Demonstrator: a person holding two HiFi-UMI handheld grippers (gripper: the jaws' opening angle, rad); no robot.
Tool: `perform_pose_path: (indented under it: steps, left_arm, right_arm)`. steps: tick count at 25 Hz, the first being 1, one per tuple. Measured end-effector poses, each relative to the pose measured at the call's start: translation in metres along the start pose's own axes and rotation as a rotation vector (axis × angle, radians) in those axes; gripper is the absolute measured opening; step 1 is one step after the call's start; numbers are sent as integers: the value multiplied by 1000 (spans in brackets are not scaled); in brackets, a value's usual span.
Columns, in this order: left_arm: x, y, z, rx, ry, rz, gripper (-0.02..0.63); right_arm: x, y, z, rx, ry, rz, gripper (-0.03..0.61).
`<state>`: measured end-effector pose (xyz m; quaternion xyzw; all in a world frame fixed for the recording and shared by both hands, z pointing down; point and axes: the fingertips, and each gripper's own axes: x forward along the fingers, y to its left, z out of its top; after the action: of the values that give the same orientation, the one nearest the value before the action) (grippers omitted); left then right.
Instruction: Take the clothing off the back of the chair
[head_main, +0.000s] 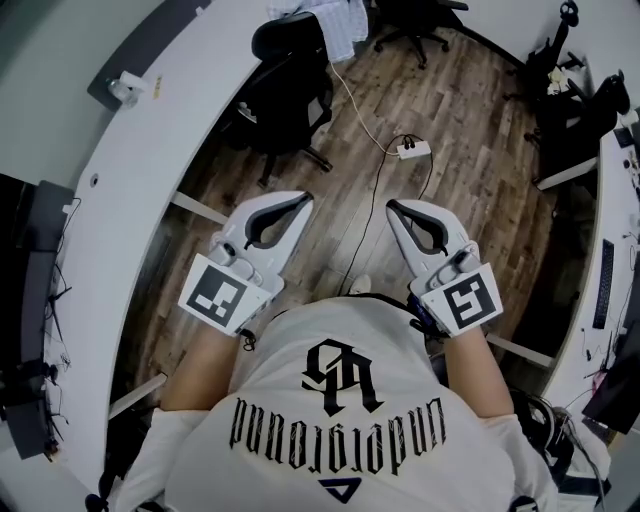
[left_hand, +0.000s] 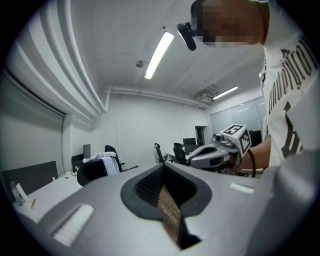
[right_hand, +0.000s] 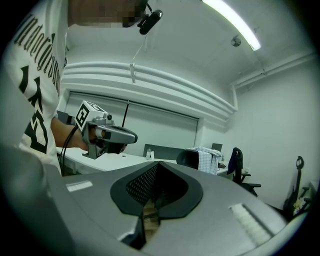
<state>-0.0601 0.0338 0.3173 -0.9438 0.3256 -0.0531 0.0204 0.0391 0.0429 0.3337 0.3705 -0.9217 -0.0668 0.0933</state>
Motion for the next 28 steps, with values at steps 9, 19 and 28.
perform_pose_path:
  steps: [9,19,28]
  left_arm:
    - [77,2,-3,-30,7,39,51]
    - [117,36,-29,-53,94,46,51]
    - [155,99,-25,-26,82,29,51]
  right_arm:
    - [-7,-78,-21,1,24,76,6]
    - [13,-136,-43,37,53,56,6]
    - [73,-175,-38,20,49,51,6]
